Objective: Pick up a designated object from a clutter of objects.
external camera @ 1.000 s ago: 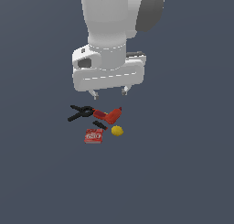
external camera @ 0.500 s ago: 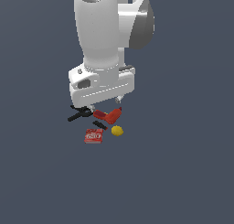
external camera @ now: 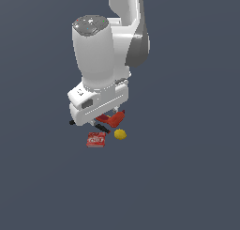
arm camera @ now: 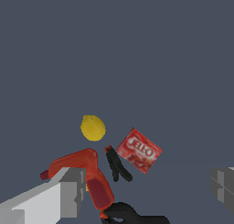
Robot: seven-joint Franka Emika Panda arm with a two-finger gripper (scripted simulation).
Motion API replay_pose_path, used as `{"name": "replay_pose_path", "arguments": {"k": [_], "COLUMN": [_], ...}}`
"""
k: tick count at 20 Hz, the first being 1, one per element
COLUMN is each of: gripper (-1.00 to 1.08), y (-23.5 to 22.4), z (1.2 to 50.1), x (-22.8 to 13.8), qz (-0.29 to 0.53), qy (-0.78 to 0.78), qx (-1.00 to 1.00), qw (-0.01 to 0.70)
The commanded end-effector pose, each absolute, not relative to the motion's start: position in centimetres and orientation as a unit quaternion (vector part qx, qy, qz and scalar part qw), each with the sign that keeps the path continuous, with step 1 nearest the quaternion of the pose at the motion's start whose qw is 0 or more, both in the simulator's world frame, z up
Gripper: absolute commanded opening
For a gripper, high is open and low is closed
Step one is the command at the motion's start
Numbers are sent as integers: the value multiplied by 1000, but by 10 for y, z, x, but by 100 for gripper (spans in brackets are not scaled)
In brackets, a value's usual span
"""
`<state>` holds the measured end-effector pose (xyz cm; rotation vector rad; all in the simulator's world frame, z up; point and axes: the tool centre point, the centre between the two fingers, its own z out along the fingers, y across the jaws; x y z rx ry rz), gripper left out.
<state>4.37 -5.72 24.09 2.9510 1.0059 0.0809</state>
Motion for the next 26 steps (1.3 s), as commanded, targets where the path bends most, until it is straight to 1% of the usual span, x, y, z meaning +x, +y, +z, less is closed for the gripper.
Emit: {"name": "replay_pose_path", "arguments": {"k": [1,26], "gripper": [100,100], "y": [-62,-104], "z": [230,119], "x": [45,41], "qz": [24,5], "qy": [350,601], "qx": [936,799], "qw": [12,7]}}
